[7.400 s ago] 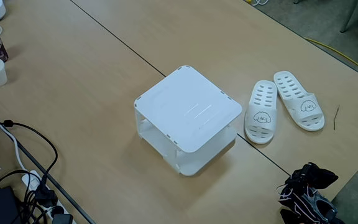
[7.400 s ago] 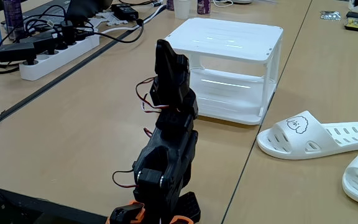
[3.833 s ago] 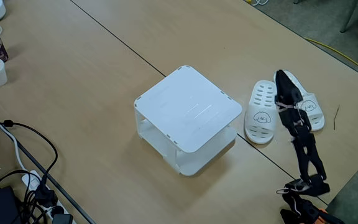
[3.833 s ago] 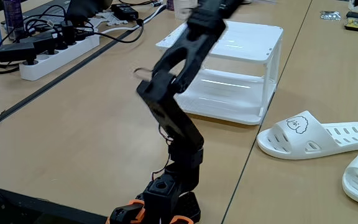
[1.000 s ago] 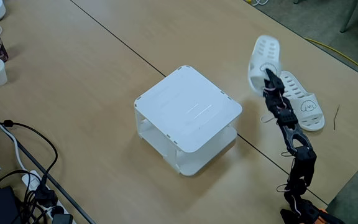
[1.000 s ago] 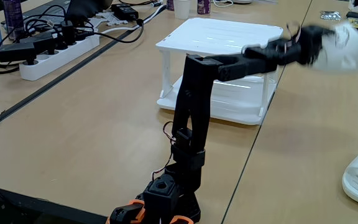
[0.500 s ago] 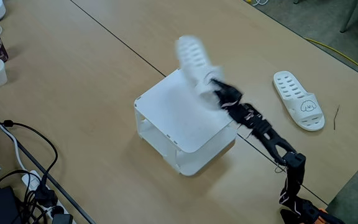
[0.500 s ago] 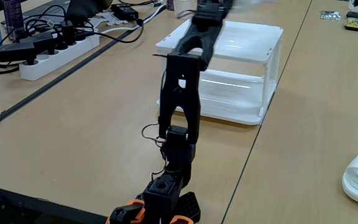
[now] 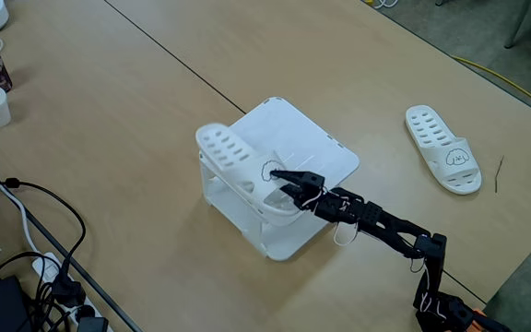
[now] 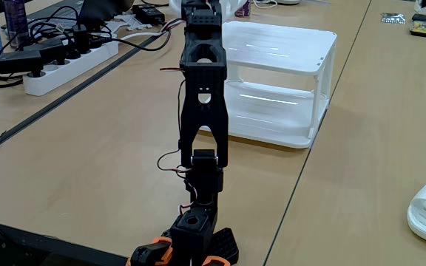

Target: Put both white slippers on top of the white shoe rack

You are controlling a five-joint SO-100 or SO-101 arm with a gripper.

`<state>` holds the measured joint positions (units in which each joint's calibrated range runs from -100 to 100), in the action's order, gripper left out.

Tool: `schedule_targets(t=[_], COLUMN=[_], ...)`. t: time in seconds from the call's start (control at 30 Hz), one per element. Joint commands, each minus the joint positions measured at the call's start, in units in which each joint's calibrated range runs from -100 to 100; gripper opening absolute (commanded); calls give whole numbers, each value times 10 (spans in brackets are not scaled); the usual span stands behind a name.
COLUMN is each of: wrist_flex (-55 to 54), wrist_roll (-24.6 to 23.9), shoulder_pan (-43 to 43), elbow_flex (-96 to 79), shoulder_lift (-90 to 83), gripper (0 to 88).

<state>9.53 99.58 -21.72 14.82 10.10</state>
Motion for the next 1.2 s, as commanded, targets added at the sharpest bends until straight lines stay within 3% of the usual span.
schedule_targets(t=[0.0, 1.07, 1.17], wrist_flex=[-2, -2, -2], wrist_roll=[4, 4, 4], shoulder_pan=[2, 50, 53], elbow_flex=[-9, -102, -108], shoulder_lift=[-75, -74, -74], gripper=[7, 8, 59])
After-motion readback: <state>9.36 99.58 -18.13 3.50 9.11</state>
